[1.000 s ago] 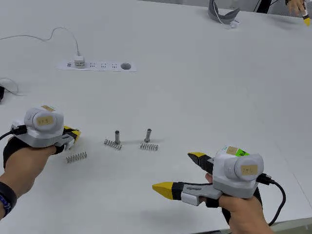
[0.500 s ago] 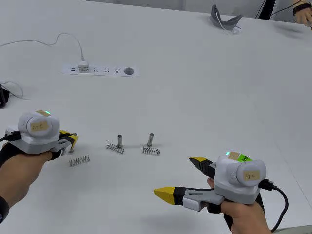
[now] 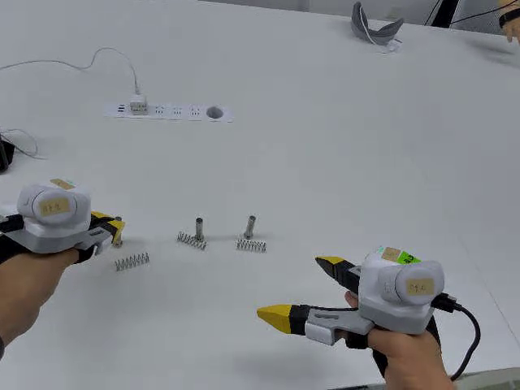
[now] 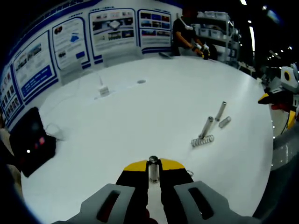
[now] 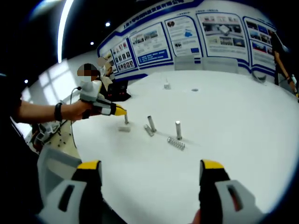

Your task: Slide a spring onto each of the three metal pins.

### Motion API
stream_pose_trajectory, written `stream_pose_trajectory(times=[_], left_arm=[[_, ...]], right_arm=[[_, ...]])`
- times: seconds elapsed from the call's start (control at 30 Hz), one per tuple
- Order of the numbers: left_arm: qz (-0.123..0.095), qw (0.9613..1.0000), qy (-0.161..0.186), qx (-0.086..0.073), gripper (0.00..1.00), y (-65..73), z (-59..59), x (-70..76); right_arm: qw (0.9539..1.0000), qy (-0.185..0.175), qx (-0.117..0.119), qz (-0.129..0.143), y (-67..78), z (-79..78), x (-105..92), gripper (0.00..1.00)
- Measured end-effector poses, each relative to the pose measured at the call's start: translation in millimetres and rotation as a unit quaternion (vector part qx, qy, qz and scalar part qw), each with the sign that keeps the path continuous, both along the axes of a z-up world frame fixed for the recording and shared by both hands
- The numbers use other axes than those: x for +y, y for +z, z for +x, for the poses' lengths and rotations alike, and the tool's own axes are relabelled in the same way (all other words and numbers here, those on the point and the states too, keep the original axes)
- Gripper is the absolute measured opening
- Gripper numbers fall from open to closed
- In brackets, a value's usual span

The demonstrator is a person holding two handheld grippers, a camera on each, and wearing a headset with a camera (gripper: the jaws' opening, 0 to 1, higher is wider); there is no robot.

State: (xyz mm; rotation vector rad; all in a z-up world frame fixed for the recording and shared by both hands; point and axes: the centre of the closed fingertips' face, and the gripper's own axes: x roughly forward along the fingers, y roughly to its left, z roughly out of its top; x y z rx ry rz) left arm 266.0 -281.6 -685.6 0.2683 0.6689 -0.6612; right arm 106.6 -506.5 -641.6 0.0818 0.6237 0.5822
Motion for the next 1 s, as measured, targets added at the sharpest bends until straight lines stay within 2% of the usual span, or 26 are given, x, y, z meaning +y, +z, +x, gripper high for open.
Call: stream_pose_trajectory(times=[1.0], left_arm=[[-0.006,0.9999,-0.011,-0.002,0.08,0.1,-6.4,-12.4]], right_arm=[[1.0000,-0.003,0.004,-0.003,-3.5,-3.0,-2.6,0.87]])
